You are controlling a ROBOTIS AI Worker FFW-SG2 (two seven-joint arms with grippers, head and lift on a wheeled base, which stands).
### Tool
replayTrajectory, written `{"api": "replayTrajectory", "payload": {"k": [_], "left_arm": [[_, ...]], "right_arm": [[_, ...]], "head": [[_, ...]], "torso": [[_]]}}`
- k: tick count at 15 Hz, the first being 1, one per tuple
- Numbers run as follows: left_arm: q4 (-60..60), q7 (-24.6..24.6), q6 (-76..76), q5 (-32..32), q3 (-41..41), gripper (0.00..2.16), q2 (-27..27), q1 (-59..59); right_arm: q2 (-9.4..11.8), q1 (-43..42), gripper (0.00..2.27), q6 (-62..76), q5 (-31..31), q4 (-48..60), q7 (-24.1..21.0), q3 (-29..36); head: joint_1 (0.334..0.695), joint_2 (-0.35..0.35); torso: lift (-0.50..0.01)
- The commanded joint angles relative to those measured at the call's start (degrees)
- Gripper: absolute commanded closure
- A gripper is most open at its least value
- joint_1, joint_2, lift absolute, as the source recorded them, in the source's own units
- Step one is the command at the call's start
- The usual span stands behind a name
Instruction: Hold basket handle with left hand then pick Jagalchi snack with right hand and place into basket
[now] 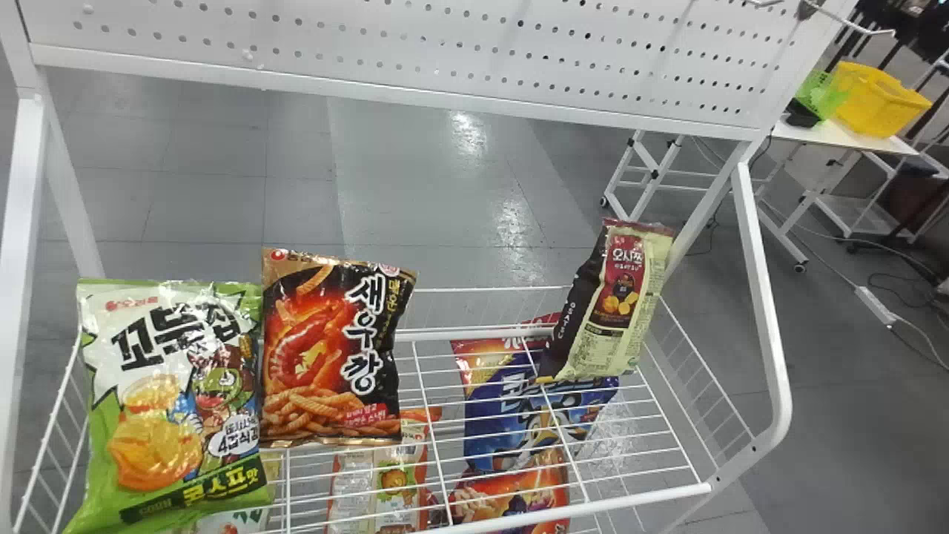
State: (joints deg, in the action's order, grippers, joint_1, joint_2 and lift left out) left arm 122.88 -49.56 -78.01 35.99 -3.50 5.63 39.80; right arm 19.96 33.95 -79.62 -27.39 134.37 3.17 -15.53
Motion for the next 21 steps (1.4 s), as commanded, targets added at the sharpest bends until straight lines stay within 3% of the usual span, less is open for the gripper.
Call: {"api": "replayTrajectory", "payload": {"k": [1,4,6,7,9,14,21], "left_arm": [[0.0,-0.1,0.0,0.0,0.0,1.44,0.1,-0.1],[-0.2,-0.1,-0.5,0.0,0.1,1.44,0.4,-0.9],[-0.3,-0.1,-0.5,0.0,0.0,1.43,0.4,-0.9],[-0.4,-0.1,-0.5,0.0,0.0,1.43,0.4,-1.0],[-0.4,0.1,-0.5,-0.1,0.2,1.44,0.3,-1.4],[-0.5,-0.1,-0.5,0.0,0.1,1.43,0.2,-1.2],[-0.7,-0.1,0.0,0.0,0.1,1.44,0.0,-0.7]], "right_arm": [[-0.8,-1.4,2.12,10.8,3.1,-4.3,0.1,-3.5],[-2.3,-3.1,2.12,10.9,3.7,-8.4,-0.1,-3.7],[-2.3,-3.6,2.11,8.8,3.9,-9.8,0.2,-3.7],[-2.3,-4.0,1.74,6.0,3.8,-9.8,0.2,-3.6],[-2.1,-3.0,0.0,6.5,4.4,-8.7,0.2,-2.8],[-1.7,3.0,0.03,9.0,9.6,2.2,-0.4,2.5],[-2.6,6.6,0.05,3.7,9.2,17.8,-1.7,13.9]], "head": [[0.695,-0.35],[0.695,-0.228],[0.695,-0.206],[0.695,-0.221],[0.695,-0.26],[0.695,-0.35],[0.695,-0.35]], "torso": [[-0.01],[-0.01],[-0.01],[-0.01],[-0.01],[-0.01],[-0.01]]}}
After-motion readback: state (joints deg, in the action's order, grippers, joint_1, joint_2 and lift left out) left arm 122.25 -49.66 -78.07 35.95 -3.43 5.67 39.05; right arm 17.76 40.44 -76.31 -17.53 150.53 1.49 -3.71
